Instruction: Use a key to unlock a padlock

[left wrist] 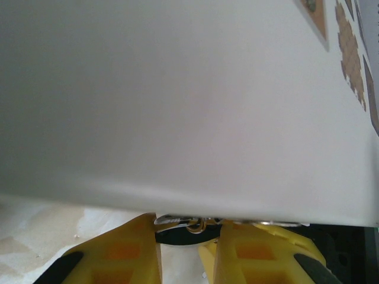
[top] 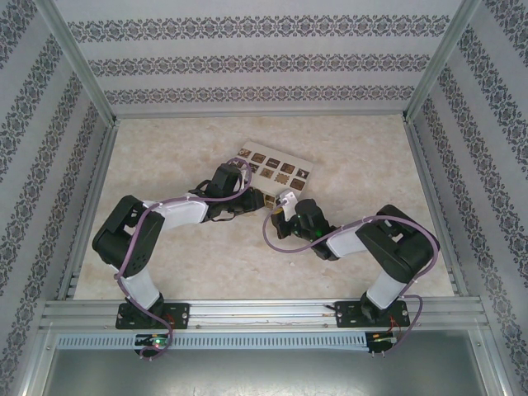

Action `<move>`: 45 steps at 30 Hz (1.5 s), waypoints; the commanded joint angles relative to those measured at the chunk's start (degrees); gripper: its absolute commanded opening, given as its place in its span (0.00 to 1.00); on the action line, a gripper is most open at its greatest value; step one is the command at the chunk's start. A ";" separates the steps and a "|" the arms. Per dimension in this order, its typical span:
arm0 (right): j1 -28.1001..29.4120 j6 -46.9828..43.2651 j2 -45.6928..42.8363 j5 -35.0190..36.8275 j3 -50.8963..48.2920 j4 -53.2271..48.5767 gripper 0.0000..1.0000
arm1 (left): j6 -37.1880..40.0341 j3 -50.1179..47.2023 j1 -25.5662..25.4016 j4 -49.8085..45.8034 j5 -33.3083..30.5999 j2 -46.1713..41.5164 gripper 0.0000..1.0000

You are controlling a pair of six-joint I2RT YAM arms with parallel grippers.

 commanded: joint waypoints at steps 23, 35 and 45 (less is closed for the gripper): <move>0.01 2.41 -0.51 1.72 -0.96 7.43 0.00 | -0.72 0.04 -0.98 1.28 1.38 -3.33 0.22; -0.13 3.24 0.44 1.74 -1.29 9.17 0.00 | -1.01 -0.19 -0.95 1.64 1.54 -3.25 0.22; 0.00 3.90 2.36 0.68 0.46 11.63 0.00 | -1.51 -0.10 -1.00 1.81 1.82 -3.50 0.22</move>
